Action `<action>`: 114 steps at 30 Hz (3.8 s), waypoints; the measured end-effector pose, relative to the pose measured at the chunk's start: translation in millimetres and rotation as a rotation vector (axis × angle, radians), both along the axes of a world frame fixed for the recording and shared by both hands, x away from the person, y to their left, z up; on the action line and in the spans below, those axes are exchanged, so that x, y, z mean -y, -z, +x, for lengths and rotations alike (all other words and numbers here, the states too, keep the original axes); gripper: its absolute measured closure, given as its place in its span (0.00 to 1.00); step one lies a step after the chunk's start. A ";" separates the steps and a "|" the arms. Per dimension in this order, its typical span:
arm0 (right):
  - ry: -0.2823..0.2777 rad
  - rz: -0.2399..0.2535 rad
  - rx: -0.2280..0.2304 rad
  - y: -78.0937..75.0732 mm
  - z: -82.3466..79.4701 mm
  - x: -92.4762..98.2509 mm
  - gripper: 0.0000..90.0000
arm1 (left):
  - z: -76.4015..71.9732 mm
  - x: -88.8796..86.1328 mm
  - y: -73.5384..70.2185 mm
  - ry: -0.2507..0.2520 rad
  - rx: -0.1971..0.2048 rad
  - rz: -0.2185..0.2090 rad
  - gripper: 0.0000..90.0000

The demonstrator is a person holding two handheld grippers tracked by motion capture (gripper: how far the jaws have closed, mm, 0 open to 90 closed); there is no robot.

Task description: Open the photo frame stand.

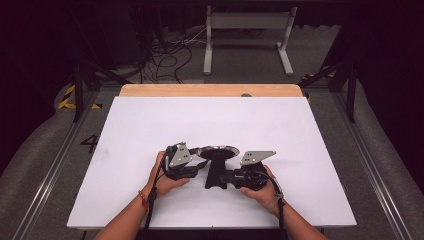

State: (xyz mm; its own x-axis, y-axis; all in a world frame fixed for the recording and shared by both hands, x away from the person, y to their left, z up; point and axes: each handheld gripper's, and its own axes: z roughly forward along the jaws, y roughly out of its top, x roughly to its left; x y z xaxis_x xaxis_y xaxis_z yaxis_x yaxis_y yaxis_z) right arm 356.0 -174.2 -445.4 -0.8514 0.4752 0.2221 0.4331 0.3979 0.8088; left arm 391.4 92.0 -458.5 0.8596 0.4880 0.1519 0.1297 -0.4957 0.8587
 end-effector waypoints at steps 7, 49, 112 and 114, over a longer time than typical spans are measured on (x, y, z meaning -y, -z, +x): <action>0.006 0.006 -0.004 0.8 -0.7 0.1 0.86 | 2.3 8.6 4.1 0.013 0.009 0.029 0.67; 0.096 -0.101 0.145 -8.9 -9.3 1.3 0.85 | 17.5 0.7 3.3 -0.012 0.020 0.128 0.69; 0.132 -0.274 0.311 10.8 -44.8 -80.6 1.00 | 8.7 3.6 -7.8 0.015 0.048 0.090 0.79; 0.132 -0.273 0.309 10.7 -44.8 -80.8 1.00 | 9.1 3.2 -7.9 0.020 0.046 0.090 0.80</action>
State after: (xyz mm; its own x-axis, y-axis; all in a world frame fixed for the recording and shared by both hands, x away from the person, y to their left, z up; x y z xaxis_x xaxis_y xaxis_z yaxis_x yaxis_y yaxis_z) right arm 311.2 -93.4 -456.1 -0.7862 0.5902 -0.1831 0.2482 0.5730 0.7811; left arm 400.5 88.8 -450.6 0.8600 0.4536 0.2339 0.0805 -0.5732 0.8155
